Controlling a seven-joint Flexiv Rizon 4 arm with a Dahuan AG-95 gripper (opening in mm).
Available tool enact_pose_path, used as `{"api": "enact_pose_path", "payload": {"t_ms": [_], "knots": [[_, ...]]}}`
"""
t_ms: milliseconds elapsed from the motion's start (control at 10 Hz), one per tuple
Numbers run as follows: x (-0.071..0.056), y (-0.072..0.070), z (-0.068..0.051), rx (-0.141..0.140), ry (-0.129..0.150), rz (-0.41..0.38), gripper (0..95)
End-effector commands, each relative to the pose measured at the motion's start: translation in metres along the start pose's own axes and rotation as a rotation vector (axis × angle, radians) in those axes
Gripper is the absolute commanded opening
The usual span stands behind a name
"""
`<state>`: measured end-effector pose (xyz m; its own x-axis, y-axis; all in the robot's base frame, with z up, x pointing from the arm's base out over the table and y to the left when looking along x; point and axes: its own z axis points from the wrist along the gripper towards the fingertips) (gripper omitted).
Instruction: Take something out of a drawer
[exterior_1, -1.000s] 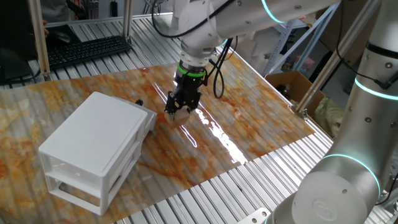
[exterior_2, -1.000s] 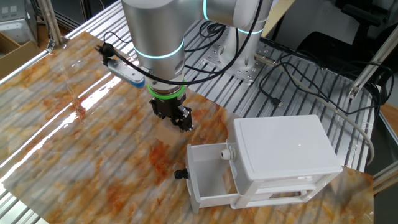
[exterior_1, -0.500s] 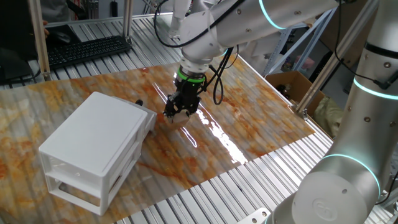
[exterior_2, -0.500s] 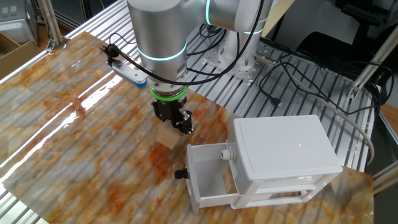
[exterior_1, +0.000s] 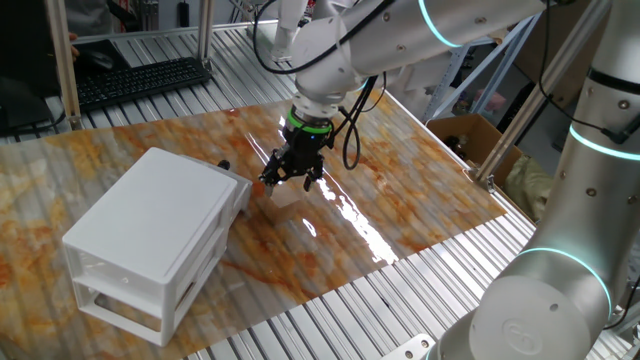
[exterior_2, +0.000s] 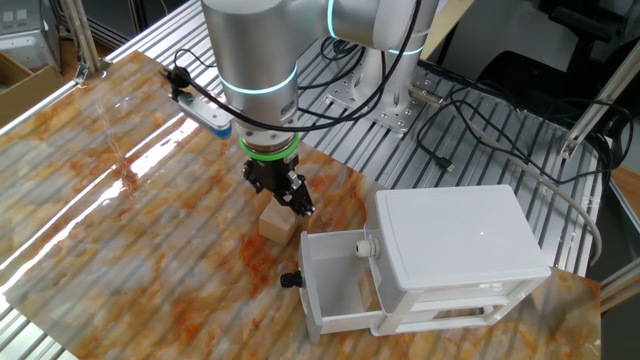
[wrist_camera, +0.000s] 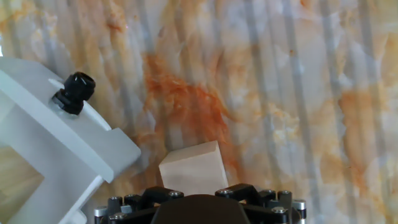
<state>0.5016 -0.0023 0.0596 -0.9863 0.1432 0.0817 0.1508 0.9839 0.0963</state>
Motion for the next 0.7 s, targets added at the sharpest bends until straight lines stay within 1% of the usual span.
{"api": "enact_pose_path", "payload": {"t_ms": [100, 200, 300, 400, 600, 700], "knots": [[0.001, 0.0, -0.001, -0.001, 0.003, -0.016, 76.0], [0.001, 0.0, -0.003, 0.004, 0.005, -0.056, 57.0], [0.002, 0.001, -0.01, 0.013, 0.005, -0.077, 19.0], [0.003, 0.001, -0.018, 0.02, 0.005, -0.092, 0.0], [0.005, 0.0, -0.032, 0.024, 0.003, -0.081, 0.0], [0.006, 0.0, -0.035, 0.031, 0.001, -0.086, 0.0]]}}
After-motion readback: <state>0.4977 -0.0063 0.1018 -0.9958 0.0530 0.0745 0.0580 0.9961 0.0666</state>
